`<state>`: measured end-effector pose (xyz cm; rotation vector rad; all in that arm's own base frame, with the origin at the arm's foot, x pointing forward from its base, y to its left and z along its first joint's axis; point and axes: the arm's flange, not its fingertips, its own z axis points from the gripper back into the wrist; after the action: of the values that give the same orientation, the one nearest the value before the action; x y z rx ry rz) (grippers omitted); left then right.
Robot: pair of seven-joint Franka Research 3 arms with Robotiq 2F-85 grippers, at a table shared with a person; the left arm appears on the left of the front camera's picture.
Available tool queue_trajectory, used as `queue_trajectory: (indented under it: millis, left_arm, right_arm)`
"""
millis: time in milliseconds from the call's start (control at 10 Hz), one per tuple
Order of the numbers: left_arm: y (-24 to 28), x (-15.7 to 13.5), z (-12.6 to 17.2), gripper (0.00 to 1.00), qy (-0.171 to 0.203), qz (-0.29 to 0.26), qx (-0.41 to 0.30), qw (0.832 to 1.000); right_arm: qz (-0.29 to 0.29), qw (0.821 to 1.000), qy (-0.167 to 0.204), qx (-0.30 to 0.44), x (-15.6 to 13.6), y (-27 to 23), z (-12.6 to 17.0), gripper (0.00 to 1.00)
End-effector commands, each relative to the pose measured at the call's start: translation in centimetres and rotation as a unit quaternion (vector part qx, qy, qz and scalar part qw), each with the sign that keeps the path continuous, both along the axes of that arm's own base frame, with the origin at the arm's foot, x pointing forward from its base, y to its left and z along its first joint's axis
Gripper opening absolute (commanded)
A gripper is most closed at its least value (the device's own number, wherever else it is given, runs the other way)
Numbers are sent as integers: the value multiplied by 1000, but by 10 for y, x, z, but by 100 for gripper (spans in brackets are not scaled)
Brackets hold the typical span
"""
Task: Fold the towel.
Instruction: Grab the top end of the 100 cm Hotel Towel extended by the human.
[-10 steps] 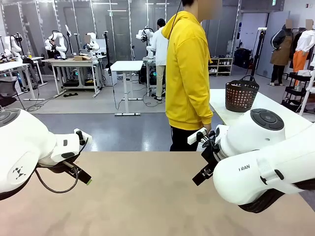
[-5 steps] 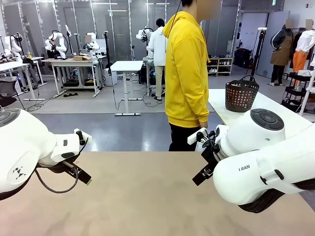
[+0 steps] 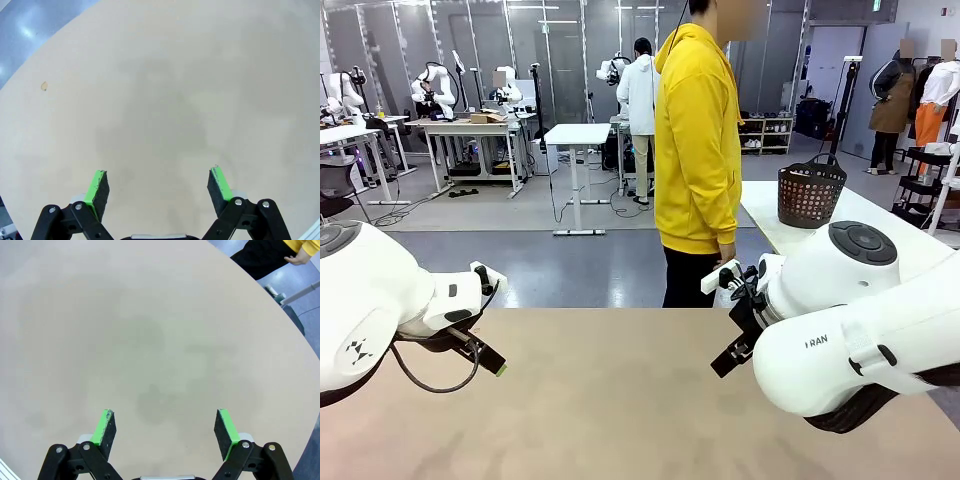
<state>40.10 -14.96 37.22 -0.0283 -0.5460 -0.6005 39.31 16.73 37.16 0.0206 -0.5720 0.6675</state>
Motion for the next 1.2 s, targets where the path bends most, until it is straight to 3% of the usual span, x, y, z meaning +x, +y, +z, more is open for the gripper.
queue_trajectory:
  millis: [0, 300, 500, 600, 800, 1000, 1100]
  left_arm:
    - [0, 0, 0, 100, 0, 0, 0, 1000]
    - [17, 6, 56, 100, 41, -16, -76, 996]
    - [47, 6, 98, 100, 67, -16, -153, 986]
    - [68, 1, 118, 100, 85, -21, -213, 973]
    - [125, -17, 145, 100, 115, -47, -331, 936]
    - [183, -42, 152, 100, 99, -81, -427, 895]
    - [212, -58, 153, 100, 80, -78, -454, 884]
  right_arm:
    - [4, 1000, 8, 19, 4, -5, 19, 100]
    - [10, 996, 7, 83, 15, -23, 89, 100]
    - [18, 989, 34, 141, 16, -50, 127, 100]
    - [31, 976, 50, 211, 9, -65, 144, 100]
    - [49, 934, 82, 344, -16, -110, 170, 100]
    - [51, 875, 94, 473, -49, -165, 177, 100]
    - [35, 844, 113, 523, -69, -195, 173, 100]
